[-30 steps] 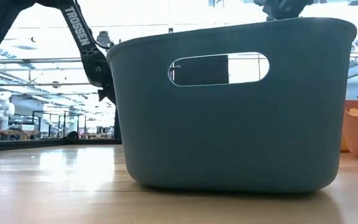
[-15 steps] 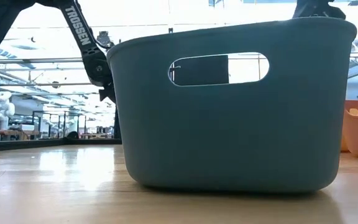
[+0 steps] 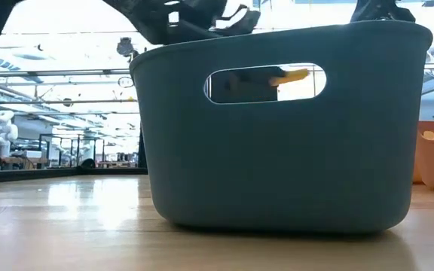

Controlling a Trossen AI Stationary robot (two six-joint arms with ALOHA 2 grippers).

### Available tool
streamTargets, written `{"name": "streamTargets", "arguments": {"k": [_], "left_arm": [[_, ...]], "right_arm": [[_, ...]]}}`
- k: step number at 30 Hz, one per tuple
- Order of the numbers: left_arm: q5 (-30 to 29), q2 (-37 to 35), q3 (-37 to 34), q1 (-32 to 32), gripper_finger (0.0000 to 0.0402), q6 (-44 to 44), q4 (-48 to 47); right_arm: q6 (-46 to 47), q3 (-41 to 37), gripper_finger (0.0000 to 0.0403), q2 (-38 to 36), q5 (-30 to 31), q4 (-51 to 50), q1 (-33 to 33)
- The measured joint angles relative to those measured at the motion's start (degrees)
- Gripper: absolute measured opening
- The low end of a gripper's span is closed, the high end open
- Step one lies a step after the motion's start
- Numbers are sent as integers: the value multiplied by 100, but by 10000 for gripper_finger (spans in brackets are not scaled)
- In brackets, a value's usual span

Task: Sort blocks
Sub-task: Put the yellow block into the yellow bin

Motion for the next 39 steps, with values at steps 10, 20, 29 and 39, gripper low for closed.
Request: {"name": "streamTargets", "arguments": {"k": [10, 20, 29, 39], "left_arm": [[765, 2093, 2211, -117, 79, -1029, -431], [832, 3155, 3588, -199, 79, -1504, -1304], [965, 3344, 3862, -213, 79, -1769, -1403], [955, 3322, 3862, -110, 220, -1947, -1167]], "right_arm": [[85, -2, 0, 31, -143, 23, 188], [261, -2, 0, 36, -162, 23, 424], [155, -2, 0, 27, -159, -6, 638], [-42, -2, 0, -134, -164, -122, 643]]}}
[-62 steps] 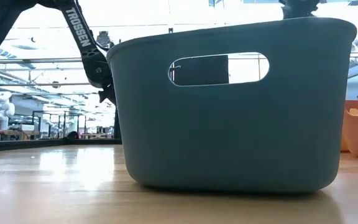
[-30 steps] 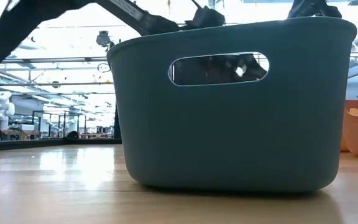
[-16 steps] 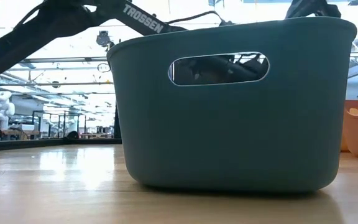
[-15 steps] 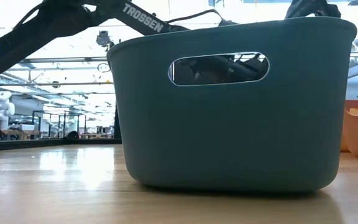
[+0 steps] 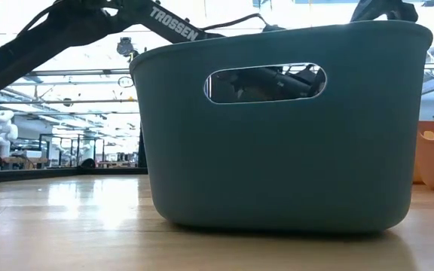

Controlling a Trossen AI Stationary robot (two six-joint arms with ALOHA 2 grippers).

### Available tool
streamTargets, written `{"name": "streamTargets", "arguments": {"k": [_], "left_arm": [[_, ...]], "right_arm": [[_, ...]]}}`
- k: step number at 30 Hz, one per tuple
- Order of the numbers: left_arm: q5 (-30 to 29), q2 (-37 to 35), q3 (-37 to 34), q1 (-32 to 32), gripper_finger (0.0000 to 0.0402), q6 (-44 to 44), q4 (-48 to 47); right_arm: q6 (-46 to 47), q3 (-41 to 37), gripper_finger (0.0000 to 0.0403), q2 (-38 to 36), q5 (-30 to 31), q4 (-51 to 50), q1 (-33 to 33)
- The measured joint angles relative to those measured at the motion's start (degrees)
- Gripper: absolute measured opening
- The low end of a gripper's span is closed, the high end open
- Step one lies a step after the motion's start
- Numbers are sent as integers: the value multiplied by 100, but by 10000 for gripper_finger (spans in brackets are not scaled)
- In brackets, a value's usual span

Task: Sort blocks
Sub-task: Put the yellow block into the yellow bin, then adjust the bins on the table

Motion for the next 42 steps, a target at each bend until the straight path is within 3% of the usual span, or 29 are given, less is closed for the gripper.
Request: {"name": "streamTargets", "arguments": {"k": [4, 6, 12, 14, 18, 24, 29, 42], "left_arm": [[41, -19, 0, 94, 235, -4, -48], [-19, -135, -4, 125, 237, 28, -502], [-1392, -625, 4, -28, 238, 905, -2204], [-1584, -613, 1, -140, 233, 948, -2498], [-1713, -416, -2, -353, 201, 774, -2537], [-2311, -365, -9, -518, 104, 597, -2482], [-2025, -172, 5, -566, 12, 345, -2147], [-1509, 156, 54, -789, 1, 44, -730]], "right_arm": [[-93, 0, 0, -135, -7, -217, 0], [-80, 0, 0, -203, -9, -318, 0], [0, 0, 0, -369, -17, -689, 0], [33, 0, 0, -409, -17, -730, 0], [47, 2, 0, -417, -15, -723, 0], [47, 2, 0, -401, 7, -563, 0], [136, 1, 0, -398, 9, -153, -2], [197, 0, 0, -396, -2, 36, 0]]}}
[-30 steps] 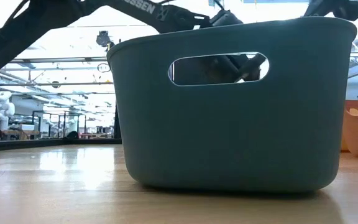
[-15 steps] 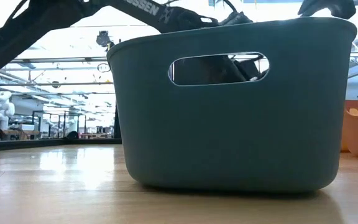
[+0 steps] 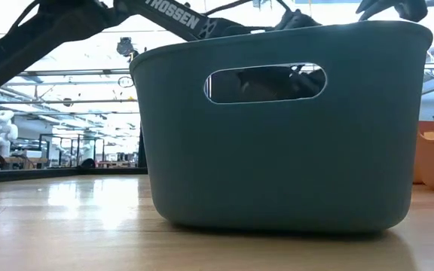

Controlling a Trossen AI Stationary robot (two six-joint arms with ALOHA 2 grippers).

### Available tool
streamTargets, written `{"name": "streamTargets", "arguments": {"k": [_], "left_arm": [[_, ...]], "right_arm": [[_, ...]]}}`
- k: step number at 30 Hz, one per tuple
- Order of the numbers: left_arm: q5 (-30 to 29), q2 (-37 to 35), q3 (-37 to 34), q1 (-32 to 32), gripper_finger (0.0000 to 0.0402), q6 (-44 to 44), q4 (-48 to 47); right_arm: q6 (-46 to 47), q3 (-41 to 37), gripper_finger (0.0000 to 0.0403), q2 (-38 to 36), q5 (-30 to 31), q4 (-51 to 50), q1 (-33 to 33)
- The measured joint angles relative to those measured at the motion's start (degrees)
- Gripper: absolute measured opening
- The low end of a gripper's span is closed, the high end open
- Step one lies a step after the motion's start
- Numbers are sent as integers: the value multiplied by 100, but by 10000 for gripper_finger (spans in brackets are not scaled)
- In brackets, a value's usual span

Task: Sort blocks
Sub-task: Adjust the bins on the table

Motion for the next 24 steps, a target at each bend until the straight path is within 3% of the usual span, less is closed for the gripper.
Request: {"name": "streamTargets", "arguments": {"k": [6, 10, 16, 19, 24], "left_arm": [[316, 560, 616, -189, 0, -46, -97], [-200, 479, 720, -211, 0, 21, -418], [-834, -311, 735, -199, 0, 1004, -730], [-1564, -900, 622, -248, 0, 1422, -1285], [-2657, -2284, -205, -355, 0, 2166, -1767]], "right_arm": [[-1, 0, 0, -2, -17, 43, 0], [-43, 0, 0, -4, -232, 0, 0], [-94, 0, 0, -26, -1302, -322, 226], [82, -32, 0, -26, -1786, -504, 680], [404, -217, 0, 114, -1834, -545, 1717]]}}
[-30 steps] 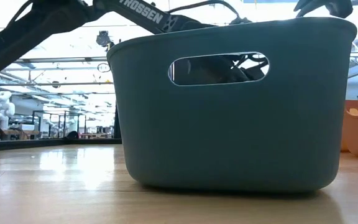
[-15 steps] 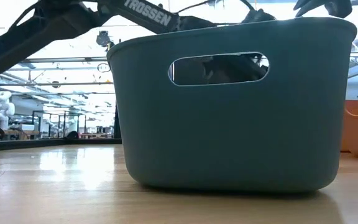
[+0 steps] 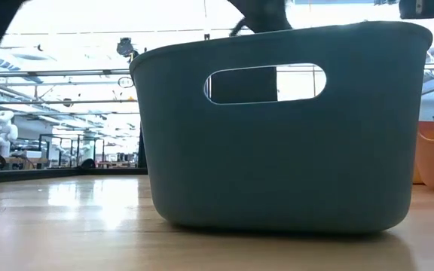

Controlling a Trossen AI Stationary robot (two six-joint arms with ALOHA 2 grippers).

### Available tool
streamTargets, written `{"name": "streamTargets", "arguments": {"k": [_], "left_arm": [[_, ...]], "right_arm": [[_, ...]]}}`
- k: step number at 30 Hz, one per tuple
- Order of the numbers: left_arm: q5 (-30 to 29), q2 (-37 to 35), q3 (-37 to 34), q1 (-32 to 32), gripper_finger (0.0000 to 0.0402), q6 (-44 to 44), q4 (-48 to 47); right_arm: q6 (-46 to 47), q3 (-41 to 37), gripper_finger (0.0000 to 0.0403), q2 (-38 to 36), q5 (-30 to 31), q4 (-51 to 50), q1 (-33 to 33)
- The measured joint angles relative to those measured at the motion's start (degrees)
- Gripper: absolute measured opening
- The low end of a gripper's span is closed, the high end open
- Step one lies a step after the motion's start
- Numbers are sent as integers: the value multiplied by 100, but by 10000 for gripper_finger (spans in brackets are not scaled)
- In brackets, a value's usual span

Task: Sort blocks
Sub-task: Adjust the bins on the table

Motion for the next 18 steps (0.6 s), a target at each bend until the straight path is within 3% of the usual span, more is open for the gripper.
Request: {"name": "streamTargets", "arguments": {"k": [4, 8, 12, 18], "left_arm": [[442, -1216, -1333, -21, 0, 349, 80], [1851, -1987, -2869, -48, 0, 266, 899], [2448, -1912, -3637, -491, 0, 47, 1621], [2473, -1414, -3726, -1310, 0, 190, 1923]], "right_arm": [[80, -69, 0, 704, 92, 39, 859], [387, -145, 0, 1646, 343, -506, 1887], [949, -361, 0, 2365, 372, -725, 3003], [1948, -469, 0, 3254, 835, 136, 4426]]}}
